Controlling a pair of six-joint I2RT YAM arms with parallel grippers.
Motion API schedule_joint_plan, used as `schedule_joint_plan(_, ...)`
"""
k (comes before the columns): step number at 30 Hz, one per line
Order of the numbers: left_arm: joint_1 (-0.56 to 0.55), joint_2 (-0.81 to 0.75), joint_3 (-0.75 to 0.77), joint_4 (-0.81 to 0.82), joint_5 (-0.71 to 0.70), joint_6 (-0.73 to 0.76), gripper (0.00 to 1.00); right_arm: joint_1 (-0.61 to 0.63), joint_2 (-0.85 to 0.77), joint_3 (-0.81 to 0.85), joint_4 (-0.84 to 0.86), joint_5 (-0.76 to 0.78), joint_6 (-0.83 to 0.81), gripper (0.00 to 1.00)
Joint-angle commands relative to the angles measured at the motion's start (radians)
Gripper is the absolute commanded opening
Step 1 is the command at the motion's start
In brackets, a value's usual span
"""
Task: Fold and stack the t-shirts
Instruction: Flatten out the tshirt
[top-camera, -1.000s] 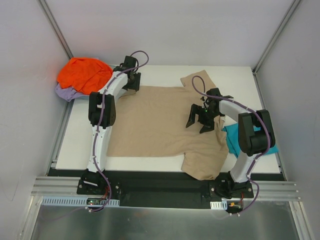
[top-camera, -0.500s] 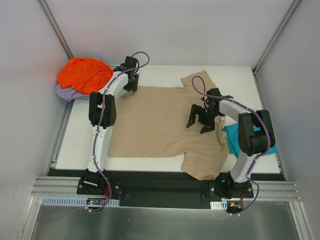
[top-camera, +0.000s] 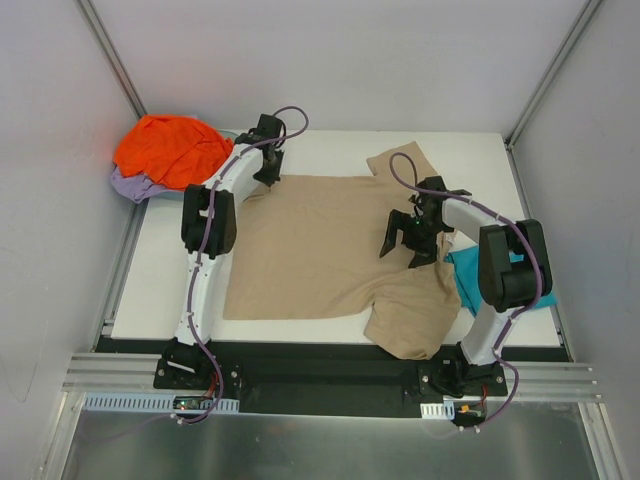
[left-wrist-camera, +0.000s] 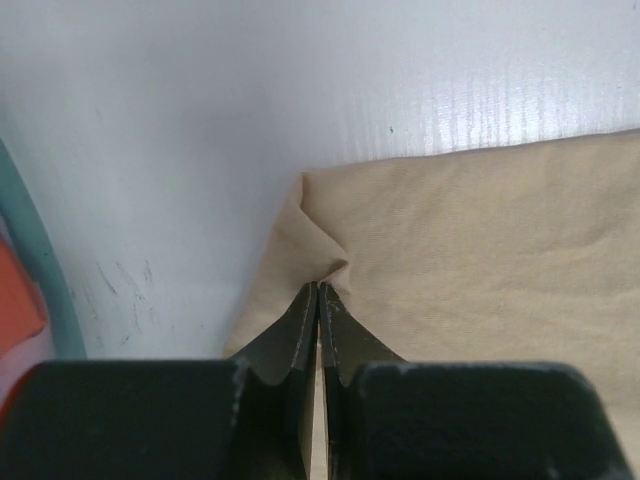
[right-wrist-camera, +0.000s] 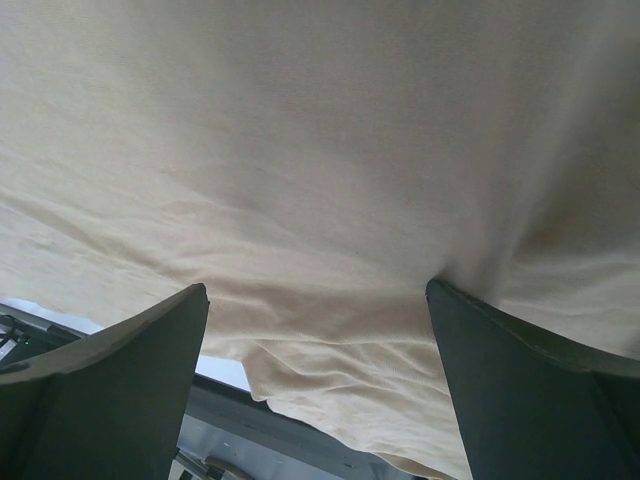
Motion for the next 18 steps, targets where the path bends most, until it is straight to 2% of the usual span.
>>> schedule_joint_plan(1, 0.008, -0.062, 0.037, -0.024, -0.082, 0.054, 0.00, -0.015, -0.025, 0.004, -0.054, 0.078, -0.019, 0.97)
schedule_joint_plan(12, 0.046, -0.032, 0.097, 0.045, -0.248, 0.139, 0.00, -0.018, -0.035, 0.010, -0.077, 0.104, -0.028, 0.97)
schedule_joint_plan(13, 0.046, -0.021, 0.100, 0.060, -0.274, 0.148, 0.04, -0.016, -0.040, 0.010, -0.077, 0.104, -0.030, 0.97)
schedule_joint_plan(14, 0.046, -0.015, 0.116, 0.070, -0.280, 0.158, 0.13, -0.018, -0.042, 0.010, -0.077, 0.102, -0.030, 0.97)
schedule_joint_plan(15, 0.046, -0.010, 0.124, 0.071, -0.267, 0.168, 0.36, -0.018, -0.045, 0.009, -0.079, 0.098, -0.031, 0.97)
schedule_joint_plan(16, 0.046, -0.016, 0.126, 0.073, -0.254, 0.172, 0.85, -0.016, -0.048, 0.010, -0.079, 0.098, -0.031, 0.97)
schedule_joint_plan(17, 0.043, -0.022, 0.123, 0.073, -0.242, 0.168, 0.99, -0.018, -0.049, 0.012, -0.077, 0.099, -0.033, 0.97)
schedule_joint_plan(18, 0.043, -0.031, 0.120, 0.073, -0.219, 0.160, 0.99, -0.016, -0.051, 0.013, -0.077, 0.096, -0.035, 0.97)
